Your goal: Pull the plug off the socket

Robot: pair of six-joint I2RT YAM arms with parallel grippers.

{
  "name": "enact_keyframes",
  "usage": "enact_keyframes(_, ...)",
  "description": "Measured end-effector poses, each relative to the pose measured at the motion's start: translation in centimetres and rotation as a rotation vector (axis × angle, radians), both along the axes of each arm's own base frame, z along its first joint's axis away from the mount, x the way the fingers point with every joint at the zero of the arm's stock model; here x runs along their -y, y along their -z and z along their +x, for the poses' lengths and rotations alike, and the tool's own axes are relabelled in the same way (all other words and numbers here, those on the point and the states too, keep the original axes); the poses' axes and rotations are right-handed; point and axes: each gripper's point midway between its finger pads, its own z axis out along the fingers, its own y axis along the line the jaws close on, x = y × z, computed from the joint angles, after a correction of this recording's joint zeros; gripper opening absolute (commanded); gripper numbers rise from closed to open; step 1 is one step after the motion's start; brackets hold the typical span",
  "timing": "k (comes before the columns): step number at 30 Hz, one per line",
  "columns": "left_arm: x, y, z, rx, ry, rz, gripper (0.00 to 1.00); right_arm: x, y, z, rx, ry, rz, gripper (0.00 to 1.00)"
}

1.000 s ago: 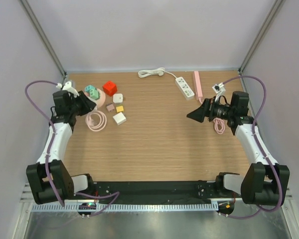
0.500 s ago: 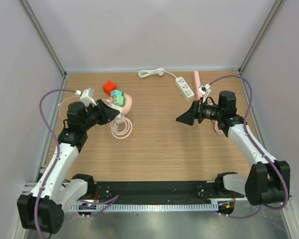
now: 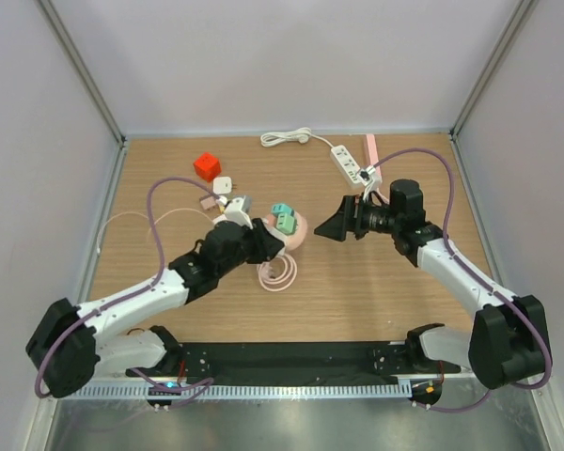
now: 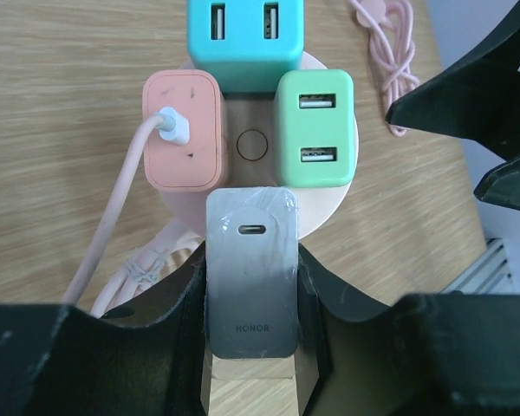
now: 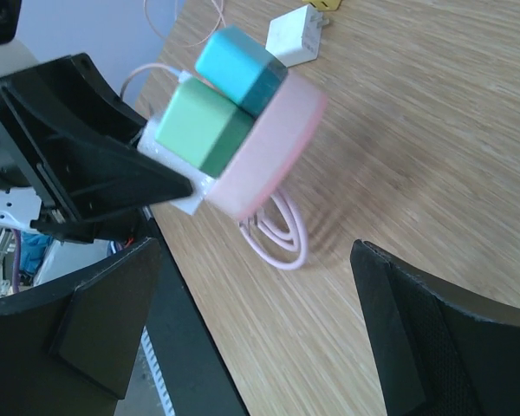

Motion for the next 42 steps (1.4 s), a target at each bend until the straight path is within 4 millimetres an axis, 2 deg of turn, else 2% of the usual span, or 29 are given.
enact_keyframes(5,3.6,1.7,0.1,0.010,-0.014,0.044,0.00,-0.7,2.1,0.4,-0.051,0.025,-0.043,0.99)
enact_keyframes(11,6.7,0.8,0.9,0.051,-0.064,0.003,0.00,-0.4,4.3,1.0,-0.114,0.070,-0.091,0.99)
enact_keyframes(15,7.7,-0.1,1.4,0.071,-0.098,-0.033,0.00,-0.1,4.6,1.4,-0.124,0.093,-0.103,0.97)
enact_keyframes(20,8.0,0.0,1.8,0.063,-0.134,-0.057,0.00,0.1,4.8,1.8,-0.135,0.127,-0.111,0.89)
enact_keyframes(23,8.5,0.1,1.6,0.055,-0.140,-0.079,0.00,0.1,4.8,1.9,-0.141,0.139,-0.108,0.81)
enact_keyframes(26,8.7,0.2,1.6,0.047,-0.151,-0.094,0.00,0.1,4.7,2.0,-0.146,0.150,-0.098,0.68)
enact_keyframes(27,8.8,0.3,1.6,0.043,-0.154,-0.100,0.00,0.1,4.6,2.1,-0.146,0.152,-0.096,0.57)
enact_keyframes(32,9.0,0.6,1.5,0.037,-0.167,-0.105,0.00,-0.2,4.2,2.2,-0.149,0.154,-0.076,0.26)
enact_keyframes(33,9.0,0.5,1.5,0.035,-0.171,-0.110,0.00,-0.1,4.2,2.2,-0.155,0.157,-0.072,0.08)
enact_keyframes(34,9.1,0.5,1.5,0.033,-0.172,-0.116,0.00,-0.1,4.2,2.2,-0.157,0.159,-0.069,0.01)
enact_keyframes(42,9.9,1.0,1.4,0.031,-0.170,-0.124,0.00,1.0,4.6,2.4,-0.148,0.183,-0.115,0.01)
